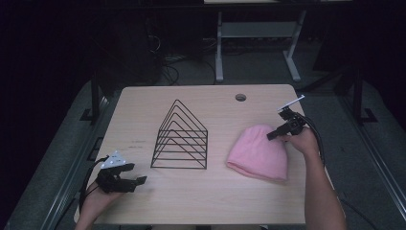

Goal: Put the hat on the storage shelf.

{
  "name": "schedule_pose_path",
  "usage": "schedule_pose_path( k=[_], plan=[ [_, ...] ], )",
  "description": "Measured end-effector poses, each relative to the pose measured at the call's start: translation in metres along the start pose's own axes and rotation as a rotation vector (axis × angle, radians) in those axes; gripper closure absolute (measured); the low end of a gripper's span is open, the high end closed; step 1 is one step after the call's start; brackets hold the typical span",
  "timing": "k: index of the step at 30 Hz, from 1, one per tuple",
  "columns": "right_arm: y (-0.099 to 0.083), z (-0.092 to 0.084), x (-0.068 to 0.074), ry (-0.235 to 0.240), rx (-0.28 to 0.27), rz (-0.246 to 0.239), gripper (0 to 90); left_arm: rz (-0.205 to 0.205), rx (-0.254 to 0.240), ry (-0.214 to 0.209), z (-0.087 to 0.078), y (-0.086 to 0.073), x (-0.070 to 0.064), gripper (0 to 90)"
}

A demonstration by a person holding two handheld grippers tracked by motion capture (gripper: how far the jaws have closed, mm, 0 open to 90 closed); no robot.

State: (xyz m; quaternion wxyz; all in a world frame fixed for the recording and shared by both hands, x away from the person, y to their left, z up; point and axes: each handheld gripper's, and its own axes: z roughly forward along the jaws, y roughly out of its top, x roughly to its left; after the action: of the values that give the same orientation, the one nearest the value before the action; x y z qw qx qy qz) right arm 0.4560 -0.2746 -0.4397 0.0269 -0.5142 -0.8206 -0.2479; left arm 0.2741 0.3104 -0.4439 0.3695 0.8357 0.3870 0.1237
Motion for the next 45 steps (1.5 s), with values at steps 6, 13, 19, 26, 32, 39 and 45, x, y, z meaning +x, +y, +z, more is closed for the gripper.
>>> schedule_pose_path(
  k=[6, 13, 19, 26, 32, 39, 45],
  plan=[
    [0.0, 0.001, -0.002, -0.001, 0.009, 0.009, 50.6, 0.003, 0.008, -0.003, 0.001, 0.001, -0.001, 24.7],
    [-0.004, 0.003, -0.001, 0.048, -0.015, 0.005, 70.7, -0.005, 0.0, 0.001, 0.002, 0.001, -0.002, 24.7],
    [-0.007, -0.005, 0.002, 0.088, -0.009, -0.013, 78.3, -0.007, -0.003, 0.001, 0.0, 0.001, -0.001, 24.8],
    [-0.009, -0.021, 0.01, 0.127, -0.071, -0.045, 78.4, -0.002, 0.012, -0.013, 0.002, 0.002, -0.003, 24.8],
    [-0.011, -0.04, 0.021, 0.162, -0.134, -0.068, 78.5, 0.0, 0.017, -0.024, 0.001, 0.005, -0.005, 24.8],
    [-0.013, -0.06, 0.034, 0.2, -0.202, -0.104, 78.5, 0.015, 0.032, -0.043, -0.002, 0.009, -0.004, 24.8],
    [-0.008, -0.077, 0.05, 0.194, -0.218, -0.156, 78.8, 0.015, 0.019, -0.068, -0.003, 0.015, -0.006, 24.8]
  ],
)
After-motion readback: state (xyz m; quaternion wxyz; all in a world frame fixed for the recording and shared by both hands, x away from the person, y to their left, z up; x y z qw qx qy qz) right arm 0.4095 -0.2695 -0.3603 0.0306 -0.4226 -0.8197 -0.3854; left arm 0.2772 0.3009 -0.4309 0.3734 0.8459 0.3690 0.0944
